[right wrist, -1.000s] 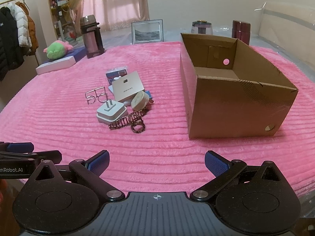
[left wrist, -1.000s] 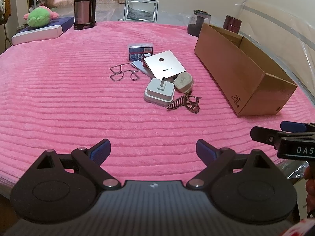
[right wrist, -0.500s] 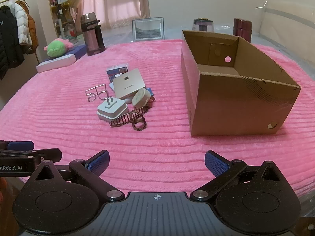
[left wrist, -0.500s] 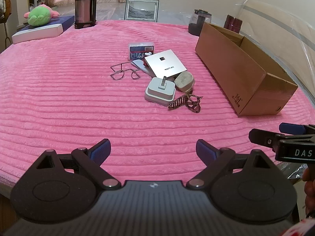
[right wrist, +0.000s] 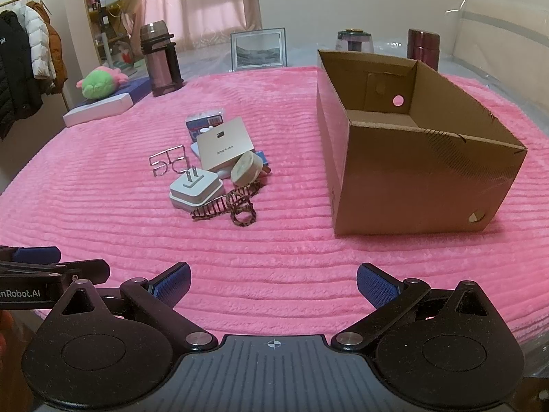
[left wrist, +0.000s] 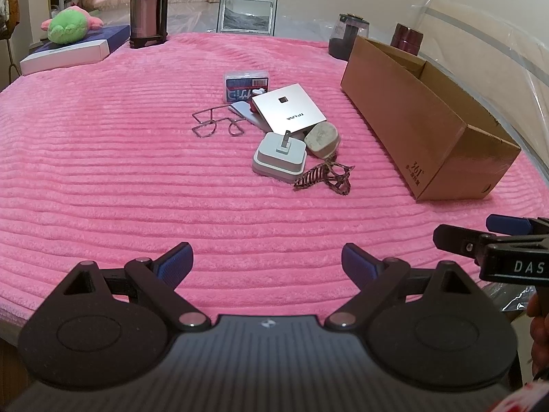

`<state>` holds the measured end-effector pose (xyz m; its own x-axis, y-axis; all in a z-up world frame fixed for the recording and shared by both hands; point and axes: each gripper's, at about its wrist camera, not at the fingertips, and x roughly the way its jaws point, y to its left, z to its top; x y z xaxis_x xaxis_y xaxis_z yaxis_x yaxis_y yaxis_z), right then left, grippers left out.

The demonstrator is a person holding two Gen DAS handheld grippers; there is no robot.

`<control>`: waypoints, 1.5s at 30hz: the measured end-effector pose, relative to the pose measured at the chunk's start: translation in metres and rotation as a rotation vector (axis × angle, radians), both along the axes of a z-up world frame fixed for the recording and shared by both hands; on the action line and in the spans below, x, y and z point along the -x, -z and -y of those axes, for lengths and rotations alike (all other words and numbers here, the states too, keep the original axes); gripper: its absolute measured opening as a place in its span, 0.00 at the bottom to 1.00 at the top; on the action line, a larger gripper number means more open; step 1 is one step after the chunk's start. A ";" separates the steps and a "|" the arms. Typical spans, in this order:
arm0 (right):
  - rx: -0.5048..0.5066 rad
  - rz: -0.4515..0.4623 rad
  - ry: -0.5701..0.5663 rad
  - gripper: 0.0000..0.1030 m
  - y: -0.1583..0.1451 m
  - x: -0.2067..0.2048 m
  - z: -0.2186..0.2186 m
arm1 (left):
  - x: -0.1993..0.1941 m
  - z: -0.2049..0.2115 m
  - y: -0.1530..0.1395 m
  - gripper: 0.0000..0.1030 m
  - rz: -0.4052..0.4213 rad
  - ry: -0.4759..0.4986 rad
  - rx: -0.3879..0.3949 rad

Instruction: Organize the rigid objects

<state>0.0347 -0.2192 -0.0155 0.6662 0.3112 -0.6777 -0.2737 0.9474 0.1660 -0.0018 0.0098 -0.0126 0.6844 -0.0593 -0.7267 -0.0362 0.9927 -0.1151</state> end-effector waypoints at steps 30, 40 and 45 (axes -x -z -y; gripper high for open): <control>-0.023 0.071 -0.110 0.96 0.018 -0.024 -0.026 | -0.059 -0.031 0.016 0.88 0.010 0.034 -0.033; 0.010 0.089 -0.195 0.75 0.043 -0.067 -0.051 | -0.099 -0.029 0.028 0.84 0.026 0.122 -0.028; 0.027 0.102 -0.229 0.64 0.058 -0.088 -0.058 | -0.118 -0.026 0.032 0.82 0.036 0.165 -0.035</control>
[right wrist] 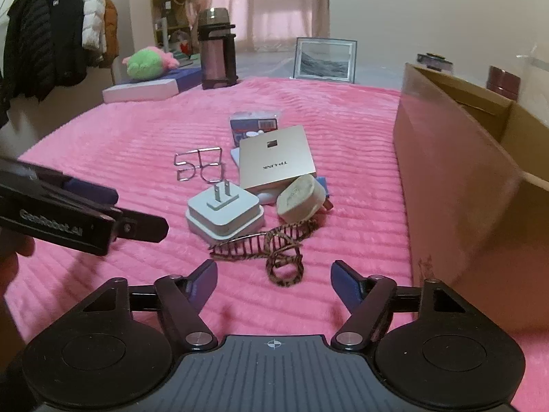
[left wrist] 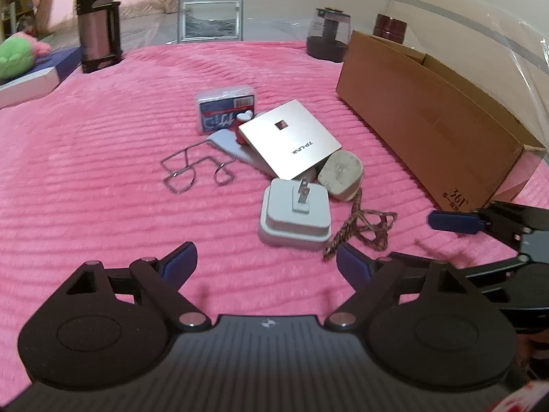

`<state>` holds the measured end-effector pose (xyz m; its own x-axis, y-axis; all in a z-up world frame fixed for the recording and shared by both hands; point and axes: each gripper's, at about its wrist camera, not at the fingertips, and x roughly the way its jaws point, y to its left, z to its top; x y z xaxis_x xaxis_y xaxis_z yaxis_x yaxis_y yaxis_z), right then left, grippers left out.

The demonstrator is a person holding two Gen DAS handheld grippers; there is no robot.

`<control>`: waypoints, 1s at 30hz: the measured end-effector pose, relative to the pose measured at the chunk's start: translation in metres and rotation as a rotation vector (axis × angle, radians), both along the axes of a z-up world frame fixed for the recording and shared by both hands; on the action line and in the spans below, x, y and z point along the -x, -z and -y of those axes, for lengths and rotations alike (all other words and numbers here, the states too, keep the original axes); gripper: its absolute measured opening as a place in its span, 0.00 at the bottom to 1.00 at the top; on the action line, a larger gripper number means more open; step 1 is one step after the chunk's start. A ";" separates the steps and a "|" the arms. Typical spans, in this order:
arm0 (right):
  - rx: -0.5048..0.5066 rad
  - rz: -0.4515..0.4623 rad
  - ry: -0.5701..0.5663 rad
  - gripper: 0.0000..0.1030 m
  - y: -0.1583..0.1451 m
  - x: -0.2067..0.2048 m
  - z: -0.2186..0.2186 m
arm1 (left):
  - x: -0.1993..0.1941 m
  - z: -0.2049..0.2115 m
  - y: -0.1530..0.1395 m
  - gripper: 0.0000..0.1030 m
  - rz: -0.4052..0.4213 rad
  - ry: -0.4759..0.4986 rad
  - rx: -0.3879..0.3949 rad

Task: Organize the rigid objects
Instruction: 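Grasp the white plug adapter with the left tool while the right tool grasps the brown hair clip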

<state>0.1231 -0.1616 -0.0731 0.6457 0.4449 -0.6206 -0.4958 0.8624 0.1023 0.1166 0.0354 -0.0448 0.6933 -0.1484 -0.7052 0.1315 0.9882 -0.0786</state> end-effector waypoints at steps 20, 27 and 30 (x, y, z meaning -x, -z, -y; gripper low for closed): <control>0.034 0.000 -0.022 0.26 0.024 -0.030 -0.001 | -0.049 0.016 0.020 0.67 -0.015 0.108 -0.005; 0.033 -0.007 0.002 0.26 0.024 -0.017 0.012 | -0.062 0.034 0.030 0.63 -0.021 0.130 -0.057; 0.037 -0.002 0.003 0.26 0.024 -0.015 0.011 | -0.065 0.039 0.036 0.59 -0.030 0.143 -0.091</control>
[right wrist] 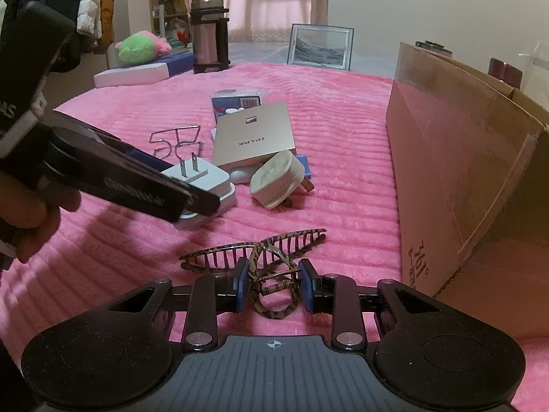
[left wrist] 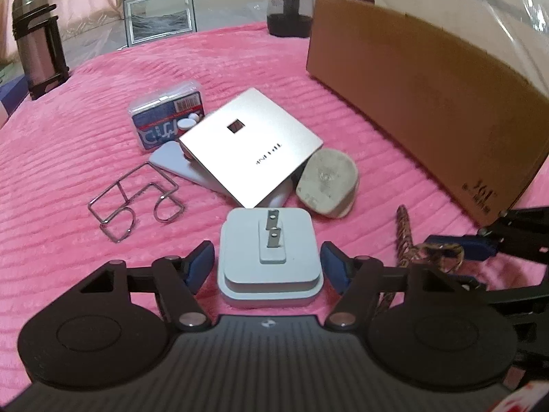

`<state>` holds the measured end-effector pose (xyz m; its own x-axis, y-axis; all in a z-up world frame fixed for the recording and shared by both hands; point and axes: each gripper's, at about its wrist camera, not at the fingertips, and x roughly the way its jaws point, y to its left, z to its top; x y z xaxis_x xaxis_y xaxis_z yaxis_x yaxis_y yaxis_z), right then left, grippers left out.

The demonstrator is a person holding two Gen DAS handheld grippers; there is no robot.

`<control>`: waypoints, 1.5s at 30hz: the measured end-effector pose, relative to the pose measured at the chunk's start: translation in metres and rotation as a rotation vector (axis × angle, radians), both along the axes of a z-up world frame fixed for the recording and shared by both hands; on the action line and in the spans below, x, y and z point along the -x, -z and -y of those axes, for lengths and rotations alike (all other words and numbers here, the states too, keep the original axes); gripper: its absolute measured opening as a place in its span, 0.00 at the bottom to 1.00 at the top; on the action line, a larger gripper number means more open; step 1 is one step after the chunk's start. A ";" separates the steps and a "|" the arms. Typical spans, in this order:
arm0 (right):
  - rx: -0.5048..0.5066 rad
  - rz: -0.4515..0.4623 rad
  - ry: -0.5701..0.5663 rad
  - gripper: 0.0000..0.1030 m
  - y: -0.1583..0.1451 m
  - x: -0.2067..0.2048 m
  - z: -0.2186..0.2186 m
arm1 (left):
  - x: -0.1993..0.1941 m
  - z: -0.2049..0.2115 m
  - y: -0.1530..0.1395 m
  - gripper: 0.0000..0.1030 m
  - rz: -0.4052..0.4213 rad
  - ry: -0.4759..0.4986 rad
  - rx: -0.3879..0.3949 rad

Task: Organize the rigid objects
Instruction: 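Grasp the white plug adapter with the left tool while the right tool grasps the brown hair clip, then carry the white adapter and brown hair clip over the cardboard box with both tools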

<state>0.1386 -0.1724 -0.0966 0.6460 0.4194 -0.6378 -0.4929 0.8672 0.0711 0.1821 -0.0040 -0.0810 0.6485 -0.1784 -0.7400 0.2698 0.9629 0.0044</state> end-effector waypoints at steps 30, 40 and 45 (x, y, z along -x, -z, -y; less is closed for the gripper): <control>-0.034 0.273 0.030 0.26 -0.126 0.060 0.044 | 0.068 0.010 -0.139 0.58 0.158 0.136 0.057; 0.079 0.246 0.094 0.26 -0.172 0.000 0.151 | 0.021 0.116 -0.181 0.58 0.186 0.413 0.023; 0.249 0.204 0.009 0.26 -0.172 -0.040 0.181 | -0.012 0.167 -0.179 0.58 0.166 0.553 -0.031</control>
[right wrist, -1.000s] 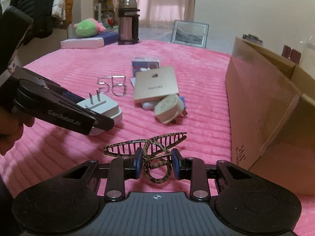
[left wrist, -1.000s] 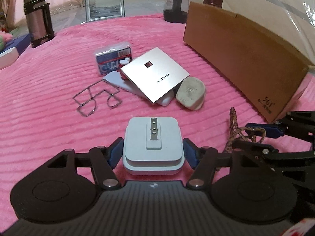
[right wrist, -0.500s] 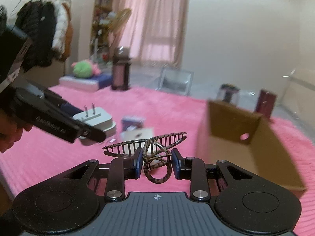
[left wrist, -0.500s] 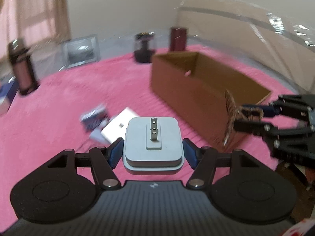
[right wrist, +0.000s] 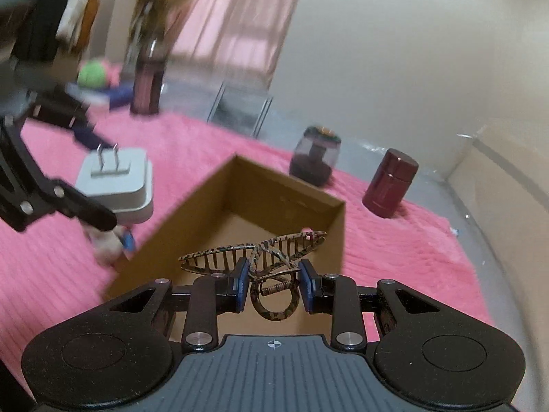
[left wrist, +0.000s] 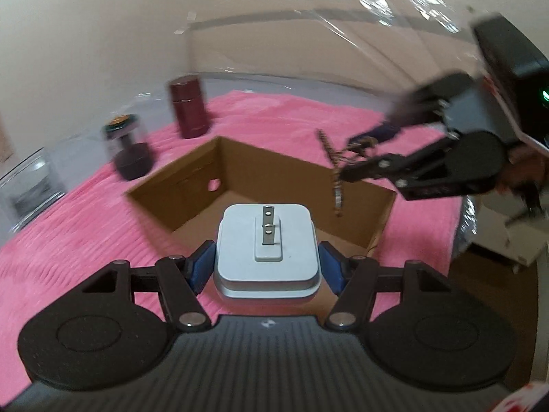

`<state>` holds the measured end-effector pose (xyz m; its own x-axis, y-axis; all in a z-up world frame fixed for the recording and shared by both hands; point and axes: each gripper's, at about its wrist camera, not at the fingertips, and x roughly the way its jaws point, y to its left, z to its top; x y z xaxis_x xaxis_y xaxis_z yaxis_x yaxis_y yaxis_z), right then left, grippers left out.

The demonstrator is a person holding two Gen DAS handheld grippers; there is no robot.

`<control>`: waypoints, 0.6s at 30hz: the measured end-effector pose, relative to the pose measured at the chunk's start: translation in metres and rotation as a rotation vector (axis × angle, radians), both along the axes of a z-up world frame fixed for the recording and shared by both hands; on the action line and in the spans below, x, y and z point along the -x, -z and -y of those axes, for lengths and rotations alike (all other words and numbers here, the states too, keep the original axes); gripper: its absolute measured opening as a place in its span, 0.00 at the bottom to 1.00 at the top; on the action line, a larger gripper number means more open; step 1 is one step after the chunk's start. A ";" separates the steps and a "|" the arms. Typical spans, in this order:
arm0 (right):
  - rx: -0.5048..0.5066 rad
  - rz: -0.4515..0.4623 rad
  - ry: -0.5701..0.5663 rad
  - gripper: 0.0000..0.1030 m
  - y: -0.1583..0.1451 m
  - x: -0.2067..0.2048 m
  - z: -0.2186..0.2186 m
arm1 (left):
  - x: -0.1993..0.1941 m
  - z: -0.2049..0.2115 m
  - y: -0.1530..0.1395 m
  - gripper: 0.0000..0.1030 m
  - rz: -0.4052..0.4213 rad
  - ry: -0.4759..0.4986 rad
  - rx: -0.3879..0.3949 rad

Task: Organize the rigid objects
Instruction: 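Carry the white adapter and brown hair clip over the cardboard box with both tools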

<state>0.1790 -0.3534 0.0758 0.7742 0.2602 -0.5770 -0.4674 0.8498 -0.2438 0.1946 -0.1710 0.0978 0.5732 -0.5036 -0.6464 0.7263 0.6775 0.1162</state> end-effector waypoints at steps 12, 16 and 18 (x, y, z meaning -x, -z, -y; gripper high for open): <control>0.313 -0.202 -0.272 0.26 0.066 -0.051 0.009 | -0.062 0.071 0.054 0.58 -0.121 0.137 -0.275; 0.359 -0.269 -0.335 0.26 0.089 -0.061 0.007 | -0.073 0.082 0.074 0.58 -0.163 0.161 -0.341; 0.379 -0.293 -0.355 0.26 0.098 -0.067 0.004 | -0.077 0.085 0.083 0.58 -0.182 0.165 -0.364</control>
